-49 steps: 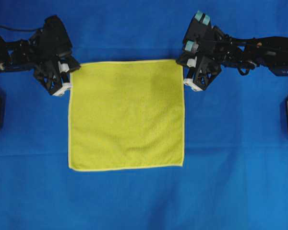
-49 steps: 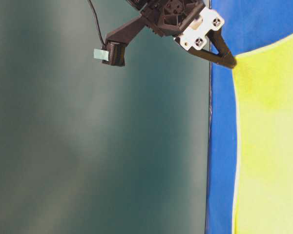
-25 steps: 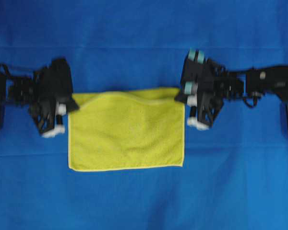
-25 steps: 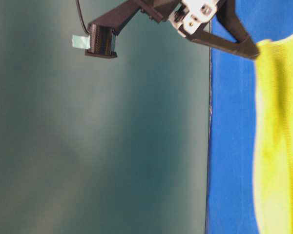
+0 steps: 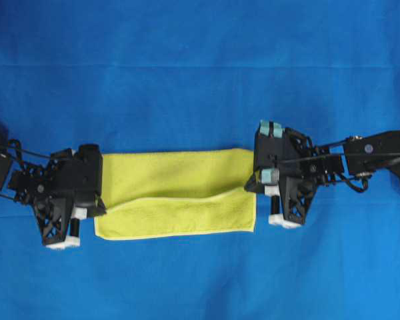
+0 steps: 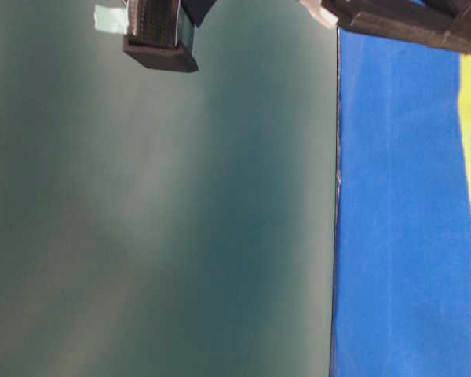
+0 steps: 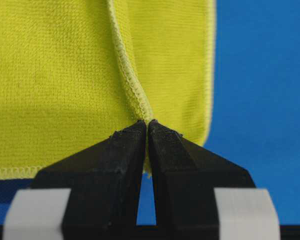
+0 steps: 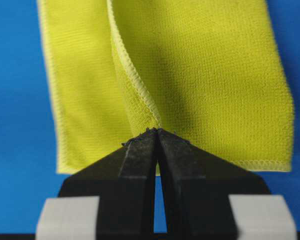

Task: Fold the yellow towel.
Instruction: 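Pull both top corners down toward the bottom edge, folding in half, then open both grippers and lift them off the folded edge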

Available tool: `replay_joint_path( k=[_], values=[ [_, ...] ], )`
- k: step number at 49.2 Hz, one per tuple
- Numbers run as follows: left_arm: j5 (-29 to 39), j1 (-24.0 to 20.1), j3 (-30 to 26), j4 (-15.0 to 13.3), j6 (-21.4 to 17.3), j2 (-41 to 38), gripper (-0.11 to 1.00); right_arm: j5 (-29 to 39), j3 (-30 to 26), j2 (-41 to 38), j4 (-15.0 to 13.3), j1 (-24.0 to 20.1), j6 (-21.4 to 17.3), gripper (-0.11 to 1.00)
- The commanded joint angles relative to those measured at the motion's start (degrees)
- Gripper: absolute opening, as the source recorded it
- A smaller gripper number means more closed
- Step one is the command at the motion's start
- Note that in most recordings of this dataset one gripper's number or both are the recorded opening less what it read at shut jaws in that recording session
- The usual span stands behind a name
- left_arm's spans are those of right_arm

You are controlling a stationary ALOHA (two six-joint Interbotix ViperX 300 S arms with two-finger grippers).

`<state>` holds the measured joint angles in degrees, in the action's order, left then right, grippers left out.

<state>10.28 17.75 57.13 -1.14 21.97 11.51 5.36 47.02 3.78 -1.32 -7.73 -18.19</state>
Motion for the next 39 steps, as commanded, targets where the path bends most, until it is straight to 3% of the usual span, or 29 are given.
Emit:
replay_joint_path(
  k=[1, 10, 34, 36, 39],
  values=[
    [-0.2, 1.6, -1.6, -0.1, 0.2, 0.1, 0.02, -0.4, -0.4, 0.8, 0.1, -0.6, -0.3, 0.01],
    [-0.3, 3.9, -1.6, -0.1, 0.4, -0.1, 0.02, -0.5, -0.5, 0.8, 0.1, -1.8, -0.3, 0.01],
    [-2.0, 4.0, -1.8, -0.1, 0.4, -0.2, 0.03, -1.2, -0.7, 0.6, 1.2, -2.7, -0.4, 0.02],
    [-2.0, 4.0, -1.9, -0.1, 0.6, -0.1, 0.09, -1.2, -0.8, 0.7, 1.3, -3.1, -0.4, 0.09],
    [-2.0, 4.4, -2.0, -0.1, 0.7, -0.1, 0.24, -1.1, -1.0, 0.7, 1.4, -3.7, -0.3, 0.28]
  ],
)
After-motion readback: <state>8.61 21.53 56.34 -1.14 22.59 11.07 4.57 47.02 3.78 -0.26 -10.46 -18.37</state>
